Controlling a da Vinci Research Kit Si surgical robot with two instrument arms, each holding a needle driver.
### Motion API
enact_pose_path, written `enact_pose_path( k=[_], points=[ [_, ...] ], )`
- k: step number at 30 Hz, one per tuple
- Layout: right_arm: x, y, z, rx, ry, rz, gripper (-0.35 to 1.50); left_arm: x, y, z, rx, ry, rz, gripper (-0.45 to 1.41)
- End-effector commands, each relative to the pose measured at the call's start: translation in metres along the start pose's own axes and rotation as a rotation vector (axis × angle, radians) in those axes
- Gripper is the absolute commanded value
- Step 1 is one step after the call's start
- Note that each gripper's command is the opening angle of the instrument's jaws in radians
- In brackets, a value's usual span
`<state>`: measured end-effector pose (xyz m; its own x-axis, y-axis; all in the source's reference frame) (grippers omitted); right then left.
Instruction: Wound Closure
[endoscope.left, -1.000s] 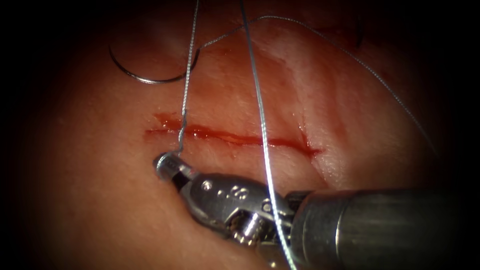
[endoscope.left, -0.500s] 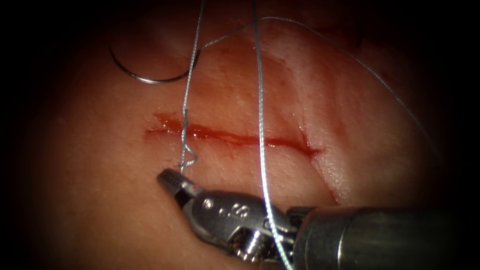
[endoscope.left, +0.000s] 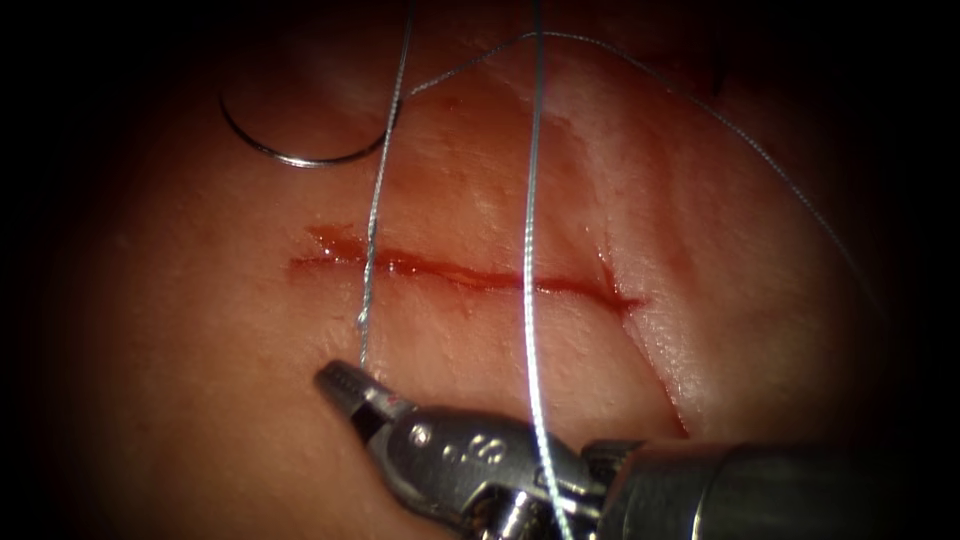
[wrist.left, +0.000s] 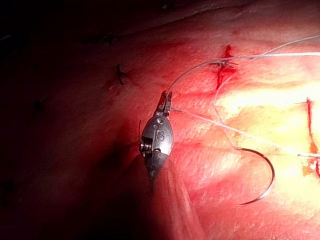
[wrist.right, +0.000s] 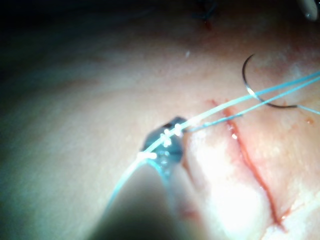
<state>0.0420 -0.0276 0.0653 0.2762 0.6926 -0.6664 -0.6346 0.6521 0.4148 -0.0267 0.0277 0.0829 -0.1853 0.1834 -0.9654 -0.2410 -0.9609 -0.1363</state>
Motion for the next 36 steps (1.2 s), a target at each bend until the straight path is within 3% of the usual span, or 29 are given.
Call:
enact_pose_path(
  k=[1,36],
  points=[
    [-0.0004,-0.0009,0.0005,0.008,0.000,0.000,-0.35,-0.0005,-0.0005,0.0008,0.006,0.001,0.005,-0.45],
    [-0.0027,-0.0056,-0.0010,0.101,-0.073,-0.052,-0.35,-0.0005,-0.0012,0.0022,0.057,-0.022,0.019,-0.45]
  ],
)
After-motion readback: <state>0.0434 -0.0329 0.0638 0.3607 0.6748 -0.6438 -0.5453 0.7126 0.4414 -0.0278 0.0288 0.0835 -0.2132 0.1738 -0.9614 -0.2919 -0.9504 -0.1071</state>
